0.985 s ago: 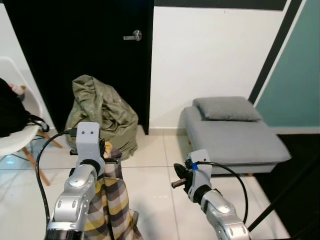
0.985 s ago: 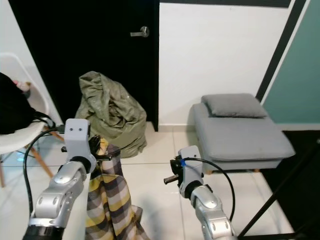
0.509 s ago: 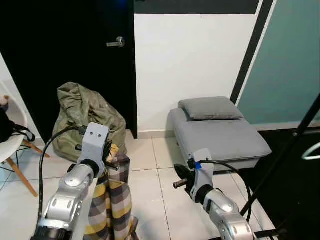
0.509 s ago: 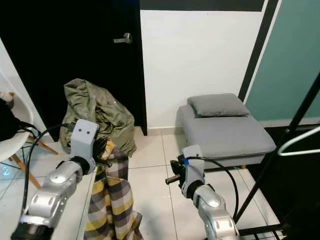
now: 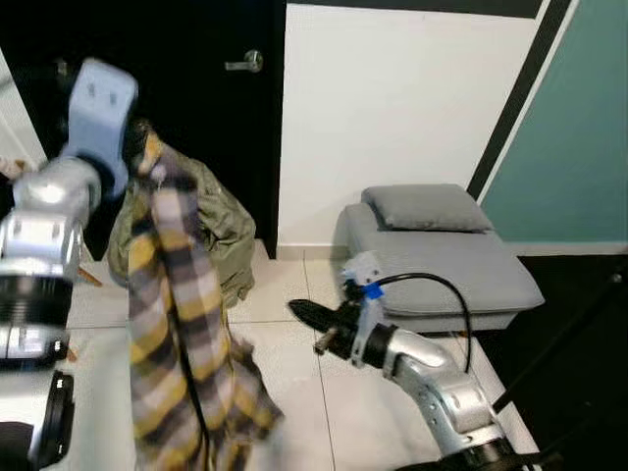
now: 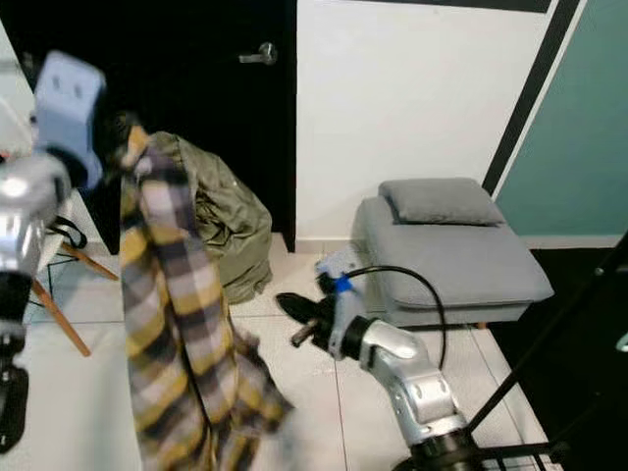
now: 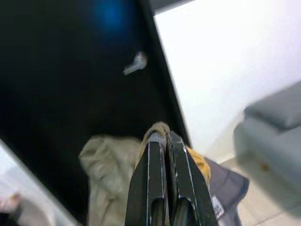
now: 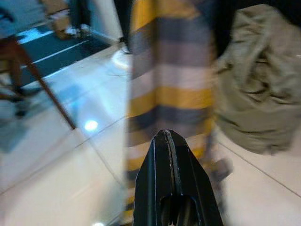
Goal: Hang hanger
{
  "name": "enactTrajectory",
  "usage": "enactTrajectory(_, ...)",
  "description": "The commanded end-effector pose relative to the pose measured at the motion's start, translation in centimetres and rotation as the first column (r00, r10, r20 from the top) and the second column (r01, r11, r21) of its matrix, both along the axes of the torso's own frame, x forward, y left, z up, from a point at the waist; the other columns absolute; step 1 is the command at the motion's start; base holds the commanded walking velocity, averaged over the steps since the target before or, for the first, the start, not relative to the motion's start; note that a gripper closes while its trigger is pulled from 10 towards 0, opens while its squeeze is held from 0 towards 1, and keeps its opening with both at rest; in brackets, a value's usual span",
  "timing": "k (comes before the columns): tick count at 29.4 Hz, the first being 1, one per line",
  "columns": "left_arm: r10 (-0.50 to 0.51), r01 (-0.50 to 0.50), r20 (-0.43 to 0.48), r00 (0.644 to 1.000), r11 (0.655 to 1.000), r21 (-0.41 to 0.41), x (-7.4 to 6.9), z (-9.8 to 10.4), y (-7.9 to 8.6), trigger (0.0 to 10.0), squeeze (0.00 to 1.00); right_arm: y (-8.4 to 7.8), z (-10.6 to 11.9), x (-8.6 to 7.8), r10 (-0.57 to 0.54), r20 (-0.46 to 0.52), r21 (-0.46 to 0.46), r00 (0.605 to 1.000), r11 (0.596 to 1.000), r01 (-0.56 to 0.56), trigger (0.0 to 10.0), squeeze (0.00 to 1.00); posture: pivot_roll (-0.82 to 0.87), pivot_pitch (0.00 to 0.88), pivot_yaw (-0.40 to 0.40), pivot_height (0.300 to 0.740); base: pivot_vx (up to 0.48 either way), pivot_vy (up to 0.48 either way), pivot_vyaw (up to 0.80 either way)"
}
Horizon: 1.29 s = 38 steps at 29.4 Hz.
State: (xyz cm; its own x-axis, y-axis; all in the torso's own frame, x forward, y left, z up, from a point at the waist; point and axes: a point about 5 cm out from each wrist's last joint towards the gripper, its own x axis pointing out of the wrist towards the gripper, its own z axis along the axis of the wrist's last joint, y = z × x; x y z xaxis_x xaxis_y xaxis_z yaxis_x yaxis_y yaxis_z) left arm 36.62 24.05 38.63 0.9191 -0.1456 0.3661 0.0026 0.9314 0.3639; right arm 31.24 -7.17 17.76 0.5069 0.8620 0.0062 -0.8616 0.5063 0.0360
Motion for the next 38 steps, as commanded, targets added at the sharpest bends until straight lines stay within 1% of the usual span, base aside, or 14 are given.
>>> enactTrajectory(1,-0.055,0.058,0.034,0.998,0.994,-0.091,-0.3,2.3,0.2,10.0,0.0,0.9,0.5,-1.5,0.158,-0.025,0.022,0.987,0.987,-0.158,10.0,0.0,0.06,0.135,-0.054,0.74,0.0,0.0,0.0)
enactTrajectory(6,-0.105,0.113,0.06,0.993,0.981,-0.158,-0.4,3.7,-0.1,10.0,0.0,1.4,0.7,-2.5,0.257,-0.039,0.026,0.966,0.966,-0.256,10.0,0.0,0.06,0.136,-0.055,0.74,0.0,0.0,0.0)
enactTrajectory(8,-0.222,0.239,0.09,0.971,0.921,-0.308,-0.6,5.5,-1.2,10.0,0.0,2.0,0.8,-2.9,0.306,-0.047,0.019,0.951,0.952,-0.305,10.0,0.0,0.07,0.139,-0.058,0.74,0.0,0.0,0.0)
enactTrajectory(13,-0.398,0.41,0.117,0.91,0.819,-0.402,-1.0,7.3,-3.7,10.0,0.0,4.2,1.9,-2.1,0.277,0.013,0.026,0.961,0.96,-0.277,10.0,0.0,0.07,0.139,-0.057,0.74,0.0,0.0,0.0)
enactTrajectory(16,-0.428,0.432,0.099,0.898,0.816,-0.384,-0.8,7.2,-4.7,10.0,0.0,4.8,1.7,-0.7,0.156,0.054,-0.025,0.986,0.988,-0.155,10.0,0.0,0.07,0.13,-0.06,0.74,0.0,0.0,0.0)
enactTrajectory(18,-0.519,0.492,0.023,0.855,0.794,-0.357,-0.5,6.4,-7.2,10.0,0.0,5.2,1.2,1.5,-0.069,0.068,-0.05,0.995,0.996,0.072,10.0,0.0,0.08,0.139,-0.053,0.74,0.0,0.0,0.0)
enactTrajectory(22,-0.568,0.526,-0.021,0.822,0.774,-0.353,-0.4,5.8,-8.5,10.0,0.0,5.2,0.8,2.3,-0.155,0.038,-0.038,0.987,0.987,0.157,10.0,0.0,0.08,0.138,-0.052,0.74,0.0,0.0,0.0)
enactTrajectory(23,-0.635,0.591,-0.078,0.768,0.751,-0.294,-0.8,5.0,-9.8,10.0,0.0,5.0,0.7,2.8,-0.23,0.02,-0.031,0.973,0.972,0.231,10.0,0.0,0.08,0.135,-0.048,0.74,0.0,0.0,0.0)
enactTrajectory(26,-0.621,0.631,-0.237,0.747,0.775,-0.041,-1.6,2.6,-10.6,10.0,0.0,4.7,1.2,3.0,-0.276,0.034,-0.004,0.961,0.961,0.276,10.0,0.0,0.07,0.135,-0.041,0.74,0.0,0.0,0.0)
enactTrajectory(27,-0.585,0.616,-0.287,0.759,0.787,0.025,-1.5,2.0,-10.2,10.0,0.0,4.1,1.5,2.9,-0.299,-0.01,0.057,0.954,0.952,0.299,10.0,0.51,0.08,0.138,-0.044,0.74,0.0,0.0,0.0)
enactTrajectory(28,-0.585,0.616,-0.287,0.759,0.787,0.025,-1.5,2.0,-10.2,10.0,0.0,4.1,1.5,2.9,-0.299,-0.01,0.057,0.954,0.952,0.299,10.0,0.51,0.08,0.138,-0.044,0.74,0.0,0.0,0.0)
enactTrajectory(29,-0.561,0.6,-0.303,0.77,0.798,0.047,-1.4,1.9,-9.9,10.0,0.0,3.6,1.8,2.8,-0.313,-0.04,0.104,0.949,0.943,0.316,10.0,0.91,0.08,0.138,-0.044,0.74,0.0,0.0,0.0)
enactTrajectory(30,-0.555,0.592,-0.304,0.774,0.805,0.035,-1.4,2.1,-9.6,10.0,0.0,3.2,2.0,2.7,-0.33,-0.051,0.128,0.943,0.934,0.334,10.0,1.0,0.08,0.144,-0.043,0.74,0.0,0.0,0.0)
enactTrajectory(38,-0.56,0.593,-0.268,0.784,0.804,0.052,-2.3,4.6,-9.6,10.0,0.0,2.5,1.0,2.5,-0.329,-0.063,0.131,0.942,0.933,0.334,10.0,1.0,0.08,0.152,-0.042,0.74,0.0,0.0,0.0)
